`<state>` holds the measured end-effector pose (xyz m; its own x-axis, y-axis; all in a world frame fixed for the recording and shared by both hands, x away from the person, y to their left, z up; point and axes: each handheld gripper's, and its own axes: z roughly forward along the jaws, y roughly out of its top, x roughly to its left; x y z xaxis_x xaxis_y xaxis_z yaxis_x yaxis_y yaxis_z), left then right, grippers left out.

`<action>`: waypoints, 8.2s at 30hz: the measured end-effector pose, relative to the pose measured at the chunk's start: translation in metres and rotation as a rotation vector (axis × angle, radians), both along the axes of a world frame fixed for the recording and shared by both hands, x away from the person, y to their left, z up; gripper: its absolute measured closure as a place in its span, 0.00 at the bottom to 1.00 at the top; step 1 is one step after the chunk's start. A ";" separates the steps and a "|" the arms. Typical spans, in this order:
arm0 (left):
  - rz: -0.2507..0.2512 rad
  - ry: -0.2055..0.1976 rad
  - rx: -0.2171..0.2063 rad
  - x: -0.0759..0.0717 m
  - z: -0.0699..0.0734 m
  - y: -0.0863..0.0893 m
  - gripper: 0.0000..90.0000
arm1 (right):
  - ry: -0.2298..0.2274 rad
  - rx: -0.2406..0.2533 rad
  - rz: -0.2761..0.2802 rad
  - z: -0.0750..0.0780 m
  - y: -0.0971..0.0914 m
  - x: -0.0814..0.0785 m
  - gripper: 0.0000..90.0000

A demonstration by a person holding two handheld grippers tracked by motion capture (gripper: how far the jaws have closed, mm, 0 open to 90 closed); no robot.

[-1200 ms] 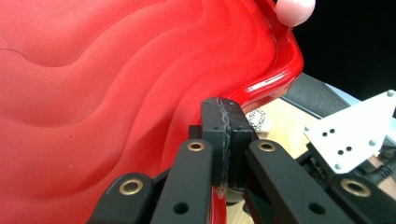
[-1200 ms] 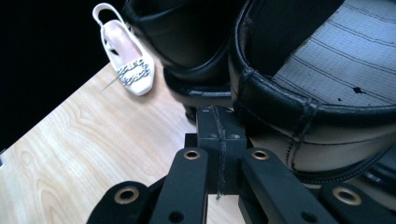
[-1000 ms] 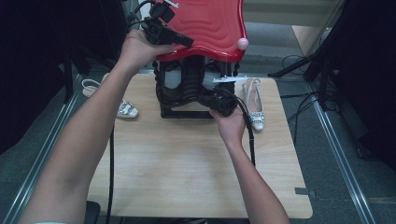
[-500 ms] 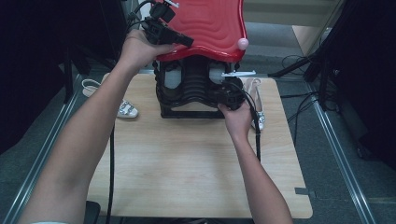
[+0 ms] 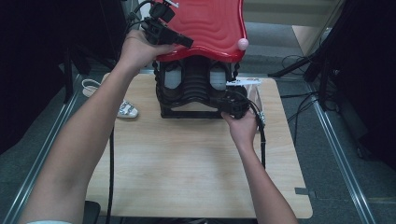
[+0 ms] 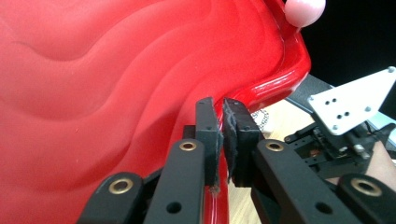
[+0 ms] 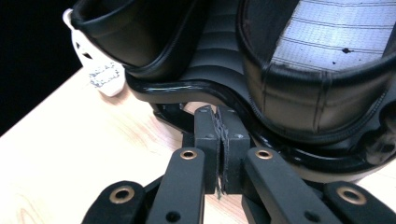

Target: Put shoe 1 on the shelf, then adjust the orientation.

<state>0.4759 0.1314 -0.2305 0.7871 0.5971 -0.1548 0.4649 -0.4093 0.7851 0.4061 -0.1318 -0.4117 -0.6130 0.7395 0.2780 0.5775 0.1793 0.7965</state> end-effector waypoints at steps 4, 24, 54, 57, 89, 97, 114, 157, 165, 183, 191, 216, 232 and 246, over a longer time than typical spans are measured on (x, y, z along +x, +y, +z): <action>0.013 0.027 -0.032 -0.005 0.005 0.009 0.86 | -0.003 0.018 0.022 -0.002 -0.005 -0.009 0.93; -0.035 0.062 -0.029 -0.061 -0.027 0.029 0.69 | -0.091 -0.022 0.060 -0.021 -0.017 -0.060 0.62; -0.045 0.089 -0.028 -0.096 -0.117 0.046 0.53 | 0.019 0.003 0.131 -0.049 -0.035 -0.087 0.41; -0.040 0.096 -0.023 -0.100 -0.126 0.049 0.52 | 0.036 -0.010 0.132 -0.053 -0.035 -0.088 0.41; 0.121 0.156 -0.023 -0.119 -0.228 0.120 0.98 | 0.040 -0.038 0.127 -0.066 -0.037 -0.086 0.45; 0.185 0.189 0.002 -0.106 -0.249 0.155 1.00 | 0.054 -0.050 0.133 -0.069 -0.034 -0.086 0.45; 0.285 0.219 -0.033 -0.080 -0.273 0.204 1.00 | 0.066 -0.082 0.129 -0.077 -0.031 -0.089 0.45; 0.340 0.206 -0.035 -0.027 -0.294 0.182 1.00 | 0.089 -0.103 0.046 -0.084 -0.049 -0.109 0.45; 0.357 0.199 -0.042 -0.044 -0.281 0.199 1.00 | 0.087 -0.107 0.069 -0.084 -0.044 -0.106 0.45; 0.487 0.240 -0.031 -0.065 -0.296 0.248 1.00 | 0.089 -0.111 0.119 -0.085 -0.029 -0.097 0.46; 0.541 0.260 -0.061 -0.065 -0.303 0.268 1.00 | 0.089 -0.116 0.112 -0.086 -0.032 -0.100 0.46; 0.455 0.229 -0.036 -0.037 -0.304 0.216 1.00 | 0.097 -0.110 0.070 -0.086 -0.041 -0.105 0.46; 0.504 0.220 -0.068 -0.073 -0.264 0.252 1.00 | 0.087 -0.112 0.097 -0.084 -0.038 -0.103 0.46; 0.532 0.170 -0.084 -0.071 -0.217 0.269 1.00 | 0.085 -0.109 0.130 -0.084 -0.026 -0.095 0.46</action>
